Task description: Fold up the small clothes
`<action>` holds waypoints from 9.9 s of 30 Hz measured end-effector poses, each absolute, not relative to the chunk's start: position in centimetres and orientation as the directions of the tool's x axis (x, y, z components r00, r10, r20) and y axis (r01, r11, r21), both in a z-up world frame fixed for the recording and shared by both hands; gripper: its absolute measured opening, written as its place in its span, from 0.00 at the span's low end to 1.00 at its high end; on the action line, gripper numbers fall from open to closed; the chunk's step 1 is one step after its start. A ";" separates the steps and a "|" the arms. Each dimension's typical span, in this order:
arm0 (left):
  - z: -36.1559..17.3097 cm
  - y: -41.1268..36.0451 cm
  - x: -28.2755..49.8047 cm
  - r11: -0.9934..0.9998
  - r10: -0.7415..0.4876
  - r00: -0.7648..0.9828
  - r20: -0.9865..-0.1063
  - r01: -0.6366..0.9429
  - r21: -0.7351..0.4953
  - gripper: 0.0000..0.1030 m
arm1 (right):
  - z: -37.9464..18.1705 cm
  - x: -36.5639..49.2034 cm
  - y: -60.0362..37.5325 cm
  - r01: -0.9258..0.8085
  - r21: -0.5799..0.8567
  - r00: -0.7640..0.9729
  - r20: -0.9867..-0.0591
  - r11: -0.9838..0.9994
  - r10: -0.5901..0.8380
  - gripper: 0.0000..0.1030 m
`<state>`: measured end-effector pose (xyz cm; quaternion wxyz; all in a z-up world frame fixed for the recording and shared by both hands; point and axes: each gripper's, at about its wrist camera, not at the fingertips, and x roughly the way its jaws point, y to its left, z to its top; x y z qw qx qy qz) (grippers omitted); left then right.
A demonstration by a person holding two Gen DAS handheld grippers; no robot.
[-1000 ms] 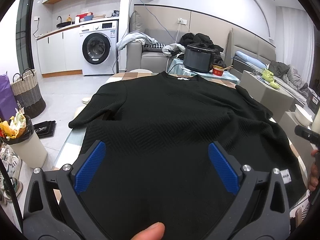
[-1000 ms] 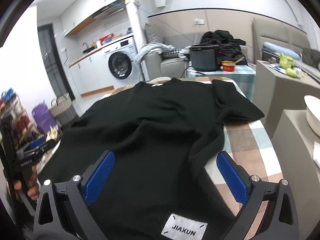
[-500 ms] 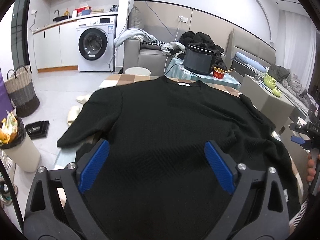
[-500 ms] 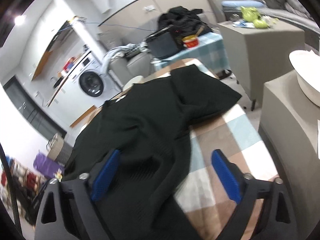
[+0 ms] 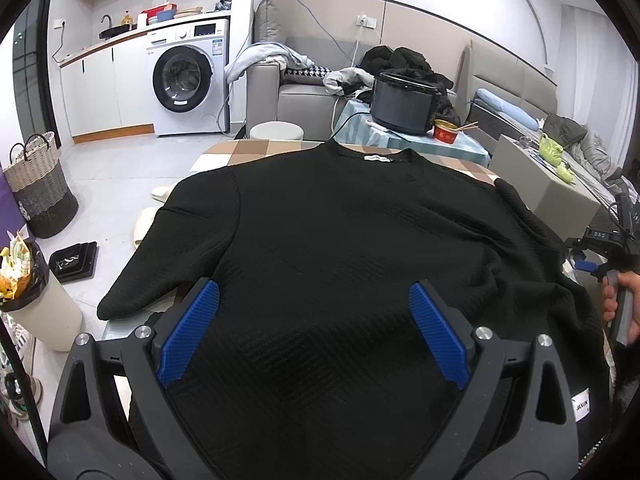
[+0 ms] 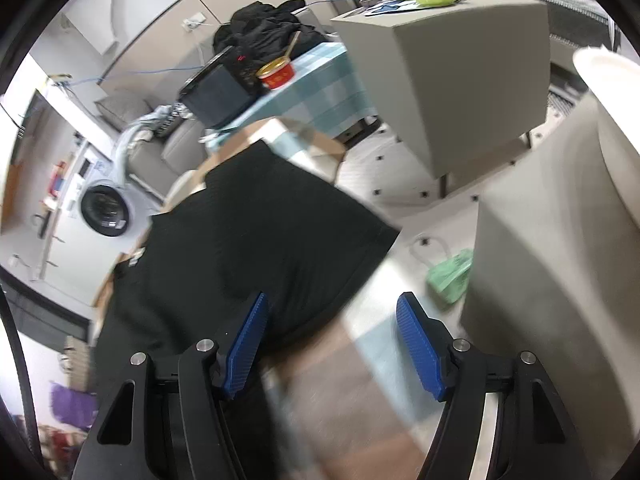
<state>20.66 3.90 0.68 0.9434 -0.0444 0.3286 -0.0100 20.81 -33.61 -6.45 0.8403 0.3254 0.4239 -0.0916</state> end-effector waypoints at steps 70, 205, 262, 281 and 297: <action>-9.6 30.5 21.6 0.797 0.016 0.648 -0.762 -0.468 -0.382 0.12 | -1.3 21.1 -21.0 -0.013 0.412 0.562 -0.751 0.911 0.348 0.40; -7.5 17.5 3.0 0.981 -0.045 0.603 -0.797 -0.124 -0.149 0.07 | -3.8 3.1 -26.5 -0.104 0.344 0.468 -0.811 0.933 0.351 0.05; -3.0 18.9 4.7 0.968 -0.107 0.730 -0.675 -0.077 -0.237 0.04 | 1.1 3.7 -25.1 -0.313 0.499 0.611 -0.545 0.808 0.574 0.04; -4.1 20.9 16.2 0.965 -0.021 0.688 -0.725 -0.175 -0.194 0.63 | -2.5 15.1 -28.5 0.084 0.504 0.653 -0.679 0.860 0.334 0.53; -8.1 18.8 23.4 0.966 -0.111 0.627 -0.771 -0.113 -0.231 0.19 | -5.6 19.7 -24.3 0.030 0.398 0.549 -0.773 0.917 0.318 0.38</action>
